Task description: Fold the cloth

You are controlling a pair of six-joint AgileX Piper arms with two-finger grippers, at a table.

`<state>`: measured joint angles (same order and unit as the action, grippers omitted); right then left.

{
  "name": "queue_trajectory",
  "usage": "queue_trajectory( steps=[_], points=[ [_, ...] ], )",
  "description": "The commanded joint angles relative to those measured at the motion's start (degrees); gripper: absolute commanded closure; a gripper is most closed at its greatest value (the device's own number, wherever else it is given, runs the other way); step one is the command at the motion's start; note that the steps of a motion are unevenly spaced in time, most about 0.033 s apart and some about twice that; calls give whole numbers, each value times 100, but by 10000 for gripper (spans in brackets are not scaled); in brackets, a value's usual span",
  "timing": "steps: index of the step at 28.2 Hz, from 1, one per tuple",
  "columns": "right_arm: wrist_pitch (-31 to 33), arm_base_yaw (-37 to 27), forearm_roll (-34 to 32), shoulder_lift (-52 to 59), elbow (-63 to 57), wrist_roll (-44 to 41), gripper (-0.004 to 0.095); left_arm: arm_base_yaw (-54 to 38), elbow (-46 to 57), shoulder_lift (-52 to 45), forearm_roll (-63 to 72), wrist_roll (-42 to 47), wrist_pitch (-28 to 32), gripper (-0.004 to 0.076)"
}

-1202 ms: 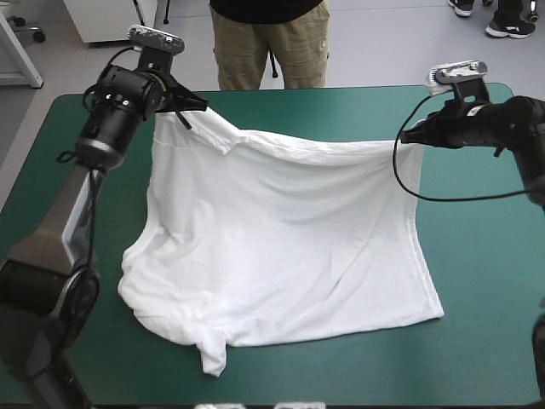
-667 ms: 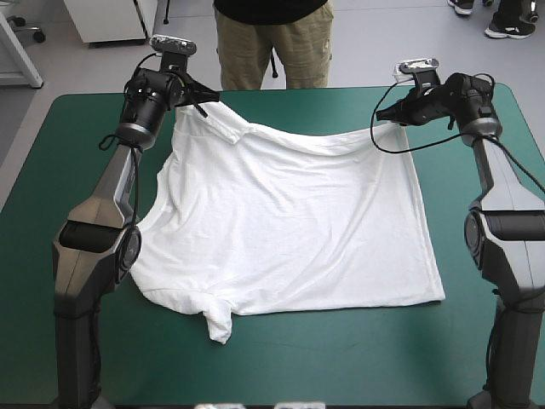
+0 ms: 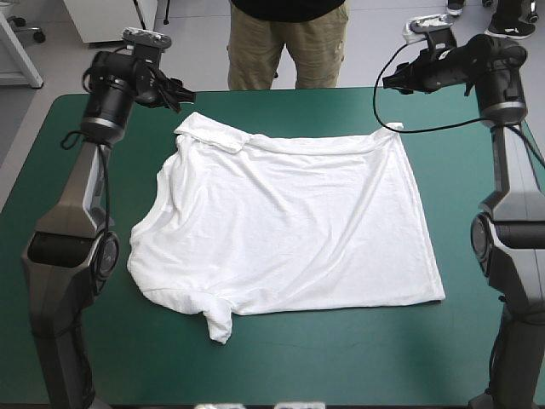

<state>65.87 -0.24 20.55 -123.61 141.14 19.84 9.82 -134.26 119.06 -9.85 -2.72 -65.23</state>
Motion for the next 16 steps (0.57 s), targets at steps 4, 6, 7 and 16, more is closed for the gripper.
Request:
queue_trajectory(
  steps=[4,6,7,16],
  points=[
    [571,-39,329,1525,77,-195,533,-29,402,-1464,31,-160,-846,283],
    [571,-39,318,2119,-72,-246,532,-29,1263,-2192,43,-90,-786,283],
    [571,-39,294,2326,-139,-246,532,-29,1595,-2478,43,-55,-723,283],
    [571,-39,263,3971,-1915,-312,532,-29,5127,-5179,-48,418,4,283]
  ],
)
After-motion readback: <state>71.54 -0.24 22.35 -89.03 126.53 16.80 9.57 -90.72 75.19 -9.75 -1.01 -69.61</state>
